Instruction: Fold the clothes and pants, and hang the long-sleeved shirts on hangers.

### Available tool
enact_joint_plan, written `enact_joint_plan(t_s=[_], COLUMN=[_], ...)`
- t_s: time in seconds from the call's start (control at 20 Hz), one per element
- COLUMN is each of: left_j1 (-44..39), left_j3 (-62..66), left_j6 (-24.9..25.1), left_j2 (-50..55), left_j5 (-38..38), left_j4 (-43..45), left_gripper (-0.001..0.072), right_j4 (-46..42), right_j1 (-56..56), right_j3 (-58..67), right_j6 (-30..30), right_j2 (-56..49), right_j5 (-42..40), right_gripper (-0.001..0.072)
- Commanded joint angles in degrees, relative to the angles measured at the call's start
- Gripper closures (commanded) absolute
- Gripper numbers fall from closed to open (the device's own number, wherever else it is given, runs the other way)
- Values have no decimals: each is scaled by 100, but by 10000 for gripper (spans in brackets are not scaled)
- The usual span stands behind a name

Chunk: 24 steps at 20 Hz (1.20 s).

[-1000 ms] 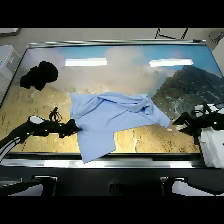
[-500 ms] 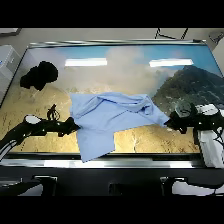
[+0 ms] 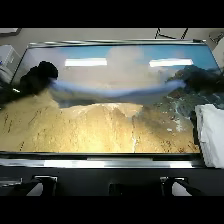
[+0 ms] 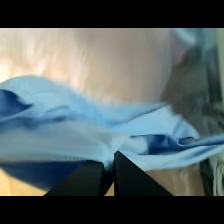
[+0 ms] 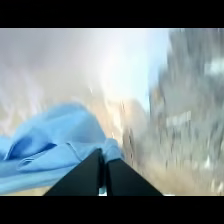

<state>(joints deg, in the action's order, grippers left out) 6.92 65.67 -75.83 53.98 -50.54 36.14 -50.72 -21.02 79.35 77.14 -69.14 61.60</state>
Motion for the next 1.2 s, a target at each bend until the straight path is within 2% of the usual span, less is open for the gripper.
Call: enact_joint_plan(t_s=[0.0, 0.1, 0.25, 0.35, 0.5, 0.6, 0.65, 0.75, 0.95, 1.05, 1.1, 1.15], left_j1=[544, 793, 841, 841, 841, 841, 841, 841, 831, 695, 562, 398], left_j3=[2221, 3073, 3357, 3357, 3359, 3355, 3353, 3346, 2581, 1711, 1270, 813], left_j6=[208, 214, 144, -57, -68, -116, -365, -837, -833, -817, -782, -544], left_j2=[-892, -1233, -1755, -2002, -2179, -2149, -2090, -1843, -922, -341, -39, 306], left_j5=[647, 649, 673, 841, 1257, 1137, 938, 212, -1370, -1539, -1456, -1261], left_j4=[107, 420, 417, 420, 426, 662, 933, 1526, 1685, 1635, 1637, 1637], left_gripper=[681, 681, 681, 681, 681, 681, 681, 681, 680, 680, 680, 679], right_j4=[-575, -1200, -1405, -1410, -1528, -1694, -1814, -2155, -2330, -1945, -1770, -1711], right_j1=[15, 15, 15, 15, 15, 15, 15, 15, 15, 15, 28, 125], right_j3=[1569, 1923, 1926, 1926, 1928, 1926, 1926, 1926, 1869, 1580, 1349, 1073], right_j6=[48, 623, 1294, 1373, 1373, 1373, 1373, 1373, 1547, 1541, 1541, 1547], right_j2=[1333, 2124, 3080, 3523, 3858, 3873, 3829, 3595, 2146, 1023, 516, -20], right_j5=[-1021, -1110, -907, -1126, -1414, -1268, -1150, -632, 1368, 1934, 1941, 1834], right_gripper=[669, 669, 669, 669, 670, 670, 670, 670, 670, 670, 670, 670])
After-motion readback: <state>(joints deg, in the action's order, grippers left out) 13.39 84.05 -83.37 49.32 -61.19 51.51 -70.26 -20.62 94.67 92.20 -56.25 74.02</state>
